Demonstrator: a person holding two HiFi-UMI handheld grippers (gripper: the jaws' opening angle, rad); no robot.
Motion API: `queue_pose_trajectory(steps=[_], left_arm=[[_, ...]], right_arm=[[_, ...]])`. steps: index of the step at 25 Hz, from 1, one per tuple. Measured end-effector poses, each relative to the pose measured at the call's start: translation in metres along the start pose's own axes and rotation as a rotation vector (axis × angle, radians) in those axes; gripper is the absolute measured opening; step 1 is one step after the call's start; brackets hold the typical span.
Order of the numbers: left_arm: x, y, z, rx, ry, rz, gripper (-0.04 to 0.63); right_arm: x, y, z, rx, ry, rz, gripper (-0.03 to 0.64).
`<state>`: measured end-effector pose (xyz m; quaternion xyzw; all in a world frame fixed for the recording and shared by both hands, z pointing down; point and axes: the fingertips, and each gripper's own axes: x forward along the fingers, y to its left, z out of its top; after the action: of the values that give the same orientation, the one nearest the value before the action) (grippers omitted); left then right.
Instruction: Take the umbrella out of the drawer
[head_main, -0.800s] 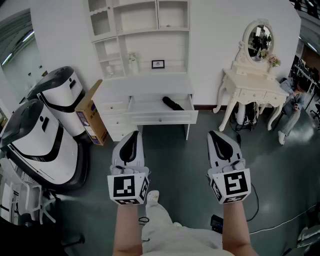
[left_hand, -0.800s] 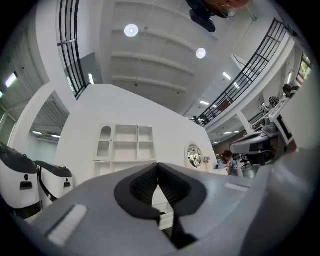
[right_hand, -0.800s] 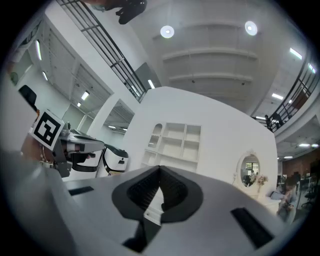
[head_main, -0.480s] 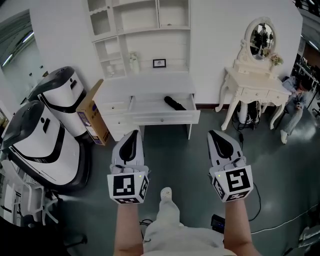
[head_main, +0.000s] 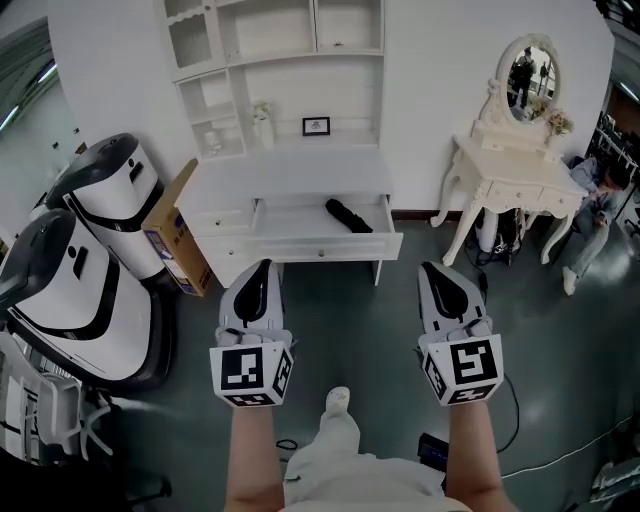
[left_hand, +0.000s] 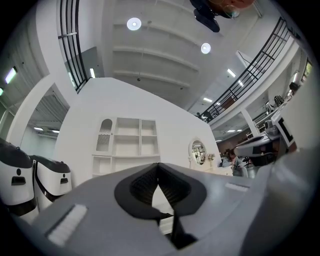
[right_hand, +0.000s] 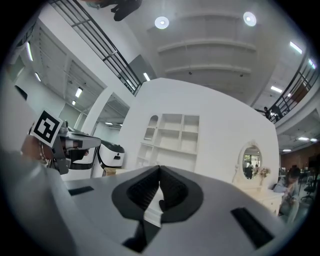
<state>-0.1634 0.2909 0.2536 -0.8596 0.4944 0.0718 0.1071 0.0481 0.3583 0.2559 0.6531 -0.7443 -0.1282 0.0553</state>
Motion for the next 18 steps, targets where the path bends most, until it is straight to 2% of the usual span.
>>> queue_pose_trajectory(steps=[6,11,18], left_arm=[[0.065,0.02,-0.018,-0.013,0.016,-0.004,0.008],[0.122,0.036,-0.033,-0.026,0.027,-0.026,0.008],[0.197,0.059,-0.051,-0.035,0.02,-0.052,0.008]], right_arm=[[0.069,-0.017,-0.006,0.02,-0.022,0.041,0.008],[0.123,-0.04,-0.009,0.026,-0.034,-0.003,0.008],[0.191,-0.054,-0.023,0.018,-0.009,0.009,0.008]])
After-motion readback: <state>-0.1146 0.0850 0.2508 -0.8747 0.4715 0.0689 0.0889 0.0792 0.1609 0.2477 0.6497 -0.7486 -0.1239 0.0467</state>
